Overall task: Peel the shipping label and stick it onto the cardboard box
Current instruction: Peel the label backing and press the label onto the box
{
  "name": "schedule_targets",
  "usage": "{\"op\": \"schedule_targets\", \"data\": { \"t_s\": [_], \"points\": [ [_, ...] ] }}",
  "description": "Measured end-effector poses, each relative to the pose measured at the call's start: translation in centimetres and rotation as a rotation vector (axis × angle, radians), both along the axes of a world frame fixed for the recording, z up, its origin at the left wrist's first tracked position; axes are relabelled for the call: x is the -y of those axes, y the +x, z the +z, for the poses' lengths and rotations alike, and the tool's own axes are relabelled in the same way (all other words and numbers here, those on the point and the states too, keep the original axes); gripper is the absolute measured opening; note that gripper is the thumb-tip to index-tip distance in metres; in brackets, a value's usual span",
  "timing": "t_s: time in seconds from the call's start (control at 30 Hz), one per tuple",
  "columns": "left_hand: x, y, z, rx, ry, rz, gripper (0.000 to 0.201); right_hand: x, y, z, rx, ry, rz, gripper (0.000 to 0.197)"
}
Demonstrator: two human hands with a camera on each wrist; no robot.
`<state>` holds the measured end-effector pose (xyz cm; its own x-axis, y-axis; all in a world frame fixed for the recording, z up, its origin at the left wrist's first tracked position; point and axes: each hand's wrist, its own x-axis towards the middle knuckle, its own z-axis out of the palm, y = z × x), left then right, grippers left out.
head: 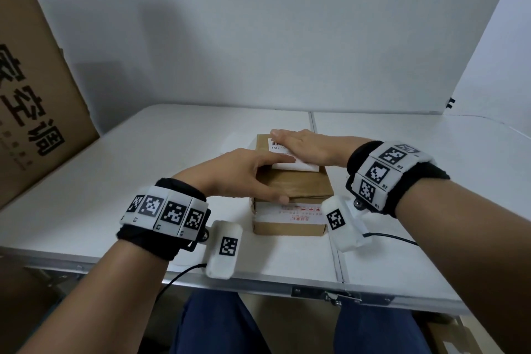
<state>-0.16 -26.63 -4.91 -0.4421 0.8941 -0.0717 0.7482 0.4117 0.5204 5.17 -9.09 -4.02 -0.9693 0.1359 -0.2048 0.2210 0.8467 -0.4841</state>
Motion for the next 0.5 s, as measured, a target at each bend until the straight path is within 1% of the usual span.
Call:
{"op": "schedule_targets", "data": {
  "t_s": [0.1, 0.17, 0.23, 0.33, 0.5],
  "points": [
    [-0.1, -0.5, -0.3, -0.005, 0.004, 0.018, 0.073, -1.0, 1.1, 0.3, 0.003, -0.075, -0.04, 0.075],
    [-0.4, -0.8, -0.6, -0.002, 0.033, 0.033, 0.071, -1.8, 2.0, 0.4, -0.06, -0.11, -0.079, 0.074],
    [-1.0, -1.3, -1.0, 0.01, 0.072, 0.041, 0.068, -2.3, 2.7, 0.1, -0.127, -0.16, -0.106, 0.068],
    [-2.0, -2.0, -1.3, 0.035, 0.103, 0.048, 0.065, -2.7, 2.9, -0.8, -0.159, -0.136, -0.126, 0.061],
    [-2.9, -3.1, -1.6, 0.013, 0.116, 0.084, 0.069, -2.6, 2.8, -1.4, -0.181, -0.062, -0.162, 0.059]
  ]
}}
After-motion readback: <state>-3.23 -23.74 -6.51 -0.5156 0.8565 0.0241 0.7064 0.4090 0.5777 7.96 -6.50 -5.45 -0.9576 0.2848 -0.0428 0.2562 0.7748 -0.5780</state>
